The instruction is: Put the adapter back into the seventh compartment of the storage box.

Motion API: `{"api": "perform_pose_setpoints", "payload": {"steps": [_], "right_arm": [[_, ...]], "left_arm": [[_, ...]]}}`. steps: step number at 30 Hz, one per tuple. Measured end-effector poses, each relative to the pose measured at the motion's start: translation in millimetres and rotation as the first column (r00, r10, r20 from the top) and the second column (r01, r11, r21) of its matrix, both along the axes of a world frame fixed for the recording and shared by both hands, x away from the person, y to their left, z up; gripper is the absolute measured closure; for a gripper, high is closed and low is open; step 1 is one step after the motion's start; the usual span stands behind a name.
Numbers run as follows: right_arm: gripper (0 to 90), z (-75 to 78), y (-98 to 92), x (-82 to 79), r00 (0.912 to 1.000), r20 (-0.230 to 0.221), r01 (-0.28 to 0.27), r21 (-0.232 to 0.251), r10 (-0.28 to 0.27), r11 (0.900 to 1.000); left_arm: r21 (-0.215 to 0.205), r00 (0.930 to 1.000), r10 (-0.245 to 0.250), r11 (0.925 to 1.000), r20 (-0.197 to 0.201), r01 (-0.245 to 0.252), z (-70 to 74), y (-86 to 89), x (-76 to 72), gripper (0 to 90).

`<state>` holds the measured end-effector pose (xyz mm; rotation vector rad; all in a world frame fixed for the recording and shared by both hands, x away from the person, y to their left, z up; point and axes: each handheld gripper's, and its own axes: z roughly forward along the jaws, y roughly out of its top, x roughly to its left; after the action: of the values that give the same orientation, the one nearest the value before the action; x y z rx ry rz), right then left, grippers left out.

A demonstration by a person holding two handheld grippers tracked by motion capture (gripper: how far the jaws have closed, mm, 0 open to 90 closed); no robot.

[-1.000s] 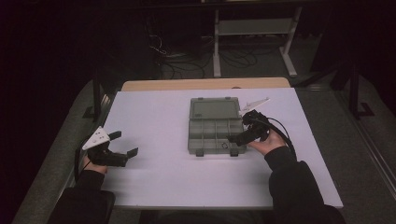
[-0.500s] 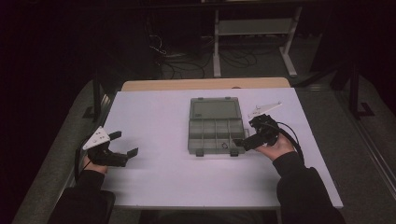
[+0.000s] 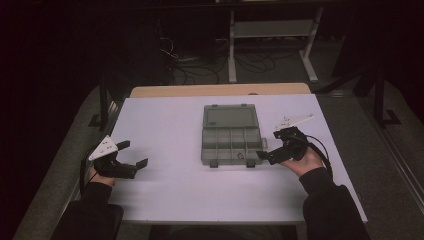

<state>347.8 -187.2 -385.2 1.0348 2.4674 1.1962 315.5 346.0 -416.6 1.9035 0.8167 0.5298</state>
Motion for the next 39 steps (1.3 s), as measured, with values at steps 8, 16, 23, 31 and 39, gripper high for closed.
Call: {"api": "perform_pose_setpoints", "payload": {"steps": [8,16,23,31,39], "right_arm": [[0.0,-1.8,-11.8,-6.0,0.9997,0.013,0.019,0.033,-0.019,0.999],[0.0,-5.9,-23.6,-12.0,0.9987,0.024,0.044,0.065,-0.045,0.997],[0.0,-12.8,-34.1,-18.2,0.9969,0.033,0.068,0.085,-0.071,0.994],[0.0,-19.2,-46.6,-25.3,0.9937,0.052,0.093,0.106,-0.099,0.99],[0.0,-25.4,-57.3,-31.9,0.9904,0.058,0.118,0.116,-0.125,0.986]], "left_arm": [[0.0,1.0,-0.001,1.0,-0.001,0.001,-0.1,-0.1,-0.1,0.0],[0.002,1.0,0.0,1.0,0.0,0.0,0.0,-0.3,-0.3,0.0],[0.002,1.0,0.001,1.0,-0.001,-0.001,-0.1,-0.5,-0.5,0.0],[0.003,1.0,0.001,1.0,0.0,-0.001,0.1,-0.4,-0.7,0.0],[0.005,1.0,0.001,1.0,0.0,-0.001,0.2,-0.4,-0.9,0.0]]}}
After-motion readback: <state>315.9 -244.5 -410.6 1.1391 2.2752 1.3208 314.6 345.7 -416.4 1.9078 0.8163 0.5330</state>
